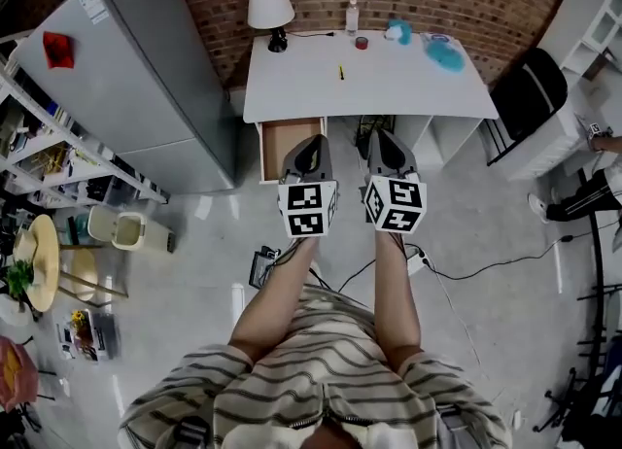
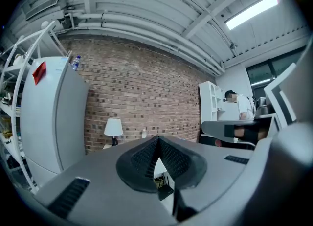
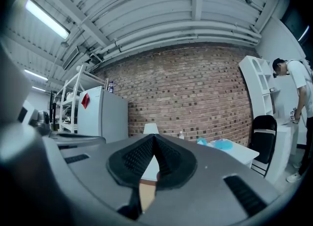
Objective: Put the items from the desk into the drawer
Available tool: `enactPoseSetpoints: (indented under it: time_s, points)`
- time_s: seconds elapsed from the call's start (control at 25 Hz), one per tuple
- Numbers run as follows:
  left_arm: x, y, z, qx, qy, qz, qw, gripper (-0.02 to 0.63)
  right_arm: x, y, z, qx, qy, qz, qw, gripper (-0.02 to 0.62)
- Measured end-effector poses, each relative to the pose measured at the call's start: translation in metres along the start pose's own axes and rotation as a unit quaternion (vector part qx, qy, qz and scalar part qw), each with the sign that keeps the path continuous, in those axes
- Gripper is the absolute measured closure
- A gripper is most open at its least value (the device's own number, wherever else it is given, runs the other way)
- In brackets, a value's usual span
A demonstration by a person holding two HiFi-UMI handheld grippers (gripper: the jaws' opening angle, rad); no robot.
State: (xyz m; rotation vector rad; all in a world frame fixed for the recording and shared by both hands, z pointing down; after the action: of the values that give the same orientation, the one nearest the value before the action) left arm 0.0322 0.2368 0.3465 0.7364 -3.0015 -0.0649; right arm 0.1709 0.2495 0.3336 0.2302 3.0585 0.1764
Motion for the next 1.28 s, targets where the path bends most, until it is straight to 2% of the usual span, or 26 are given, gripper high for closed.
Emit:
enactPoseSetpoints:
  time_s: [0.24, 0.4, 0.6, 0.96, 1.28]
  points:
    - [0.039, -0.091, -0.016, 0.008, 0.001, -0.006, 1.0000, 0.601, -0.015, -0.092, -0.017, 0.005, 0.006, 0.002, 1.000, 0.584]
    - [0.072, -0.142, 0.003, -0.002, -0.001, 0.001, 1.0000, 0.601, -0.022, -0.146, -0.014, 0.009, 0.008, 0.001, 1.000, 0.584]
    - [0.091, -0.195, 0.015, -0.005, -0.002, -0.007, 1.0000, 0.601, -0.034, -0.203, -0.005, 0.004, 0.008, -0.002, 1.000, 0.584]
    - [0.133, -0.257, 0.003, 0.008, 0.000, -0.029, 0.9996, 0.601, -0.032, -0.279, -0.033, 0.036, -0.002, -0.011, 0.999, 0.584]
    - [0.164, -0.277, 0.001, 0.011, 0.013, -0.052, 0.9985, 0.601, -0.023, -0.312, -0.043, 0.059, 0.008, -0.037, 0.998, 0.584]
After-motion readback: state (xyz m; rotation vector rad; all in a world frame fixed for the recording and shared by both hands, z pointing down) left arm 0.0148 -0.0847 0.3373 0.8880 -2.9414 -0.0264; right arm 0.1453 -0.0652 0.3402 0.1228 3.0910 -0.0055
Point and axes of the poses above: the fingertips, and each gripper's own axes: y backward along the fingers, x to its left, z out of its top, the point moved 4 cm from there along y, backward along the fingers, and after that the axes turned 8 degrees about -x, right-handed, at the moved point
